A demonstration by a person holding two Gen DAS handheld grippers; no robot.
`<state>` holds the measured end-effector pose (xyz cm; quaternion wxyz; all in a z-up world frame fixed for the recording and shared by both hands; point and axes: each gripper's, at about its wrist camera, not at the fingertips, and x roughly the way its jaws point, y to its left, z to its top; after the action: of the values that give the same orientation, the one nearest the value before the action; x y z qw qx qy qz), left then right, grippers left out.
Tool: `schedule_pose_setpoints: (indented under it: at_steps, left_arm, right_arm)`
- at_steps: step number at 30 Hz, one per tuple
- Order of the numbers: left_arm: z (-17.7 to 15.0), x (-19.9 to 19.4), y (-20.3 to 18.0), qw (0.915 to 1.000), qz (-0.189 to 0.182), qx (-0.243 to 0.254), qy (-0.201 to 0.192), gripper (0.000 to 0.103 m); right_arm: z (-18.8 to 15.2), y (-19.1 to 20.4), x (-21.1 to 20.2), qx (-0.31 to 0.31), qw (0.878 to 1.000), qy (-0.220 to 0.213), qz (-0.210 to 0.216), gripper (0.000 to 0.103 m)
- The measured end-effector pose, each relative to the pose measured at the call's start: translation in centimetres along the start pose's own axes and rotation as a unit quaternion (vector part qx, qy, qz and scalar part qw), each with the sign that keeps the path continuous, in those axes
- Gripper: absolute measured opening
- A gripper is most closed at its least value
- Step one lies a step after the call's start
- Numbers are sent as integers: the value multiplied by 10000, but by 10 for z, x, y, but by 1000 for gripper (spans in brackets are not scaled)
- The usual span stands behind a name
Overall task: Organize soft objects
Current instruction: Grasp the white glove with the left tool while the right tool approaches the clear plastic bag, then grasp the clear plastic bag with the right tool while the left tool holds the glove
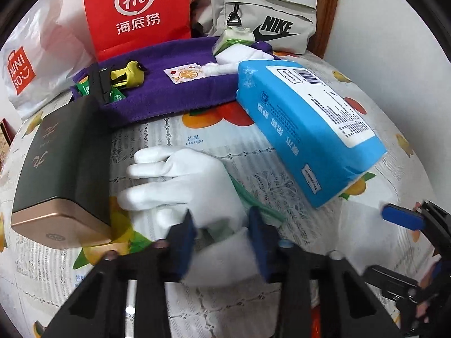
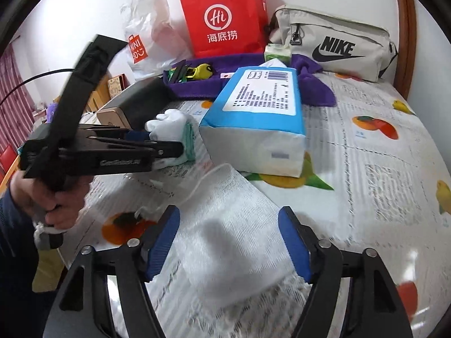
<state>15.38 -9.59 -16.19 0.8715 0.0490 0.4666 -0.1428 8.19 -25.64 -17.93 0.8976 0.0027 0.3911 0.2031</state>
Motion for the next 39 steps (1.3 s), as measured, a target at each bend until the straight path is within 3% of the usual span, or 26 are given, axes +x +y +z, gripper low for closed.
schedule_pose_setpoints:
  at_steps: [4,7,11,13,15,18,20,28,39]
  left_arm:
    - [-6,-6,5,9999,-134,-44,32,22]
    - [-13,-12,11,9994,-302,-163,82,20]
    - [-24,-22,14,9995,-256,-156,71,19]
    - [-29,-28,15,9996,-232,-168,45,19]
    - [-34,-35,16,9995,-208,-220,4,18]
    - [-40,-45,20,9995,-177,-269,-55,18]
    - [-44,-53,24,9993,-160,-311,-109,18]
    - [-53,-84,46,9975,-131,-622,-304,18]
    - [-49,-125,64,9944,-121,-812,-670,18]
  right_arm:
    - [-2,7,11,-94,9999,61,-111,80]
    - [-6,16,13,-327,9987,158,-351,80]
    - [-14,28,13,-591,9965,181,-561,78]
    - [-14,28,11,-542,9970,185,-529,70]
    - [-14,27,7,-467,9972,179,-560,45]
    - [-12,24,5,-323,9979,240,-510,18]
    - [-11,23,4,-241,9983,286,-444,8]
    - [-4,30,-13,-67,9992,198,-329,5]
    - [30,46,-41,-169,9994,-151,-249,5]
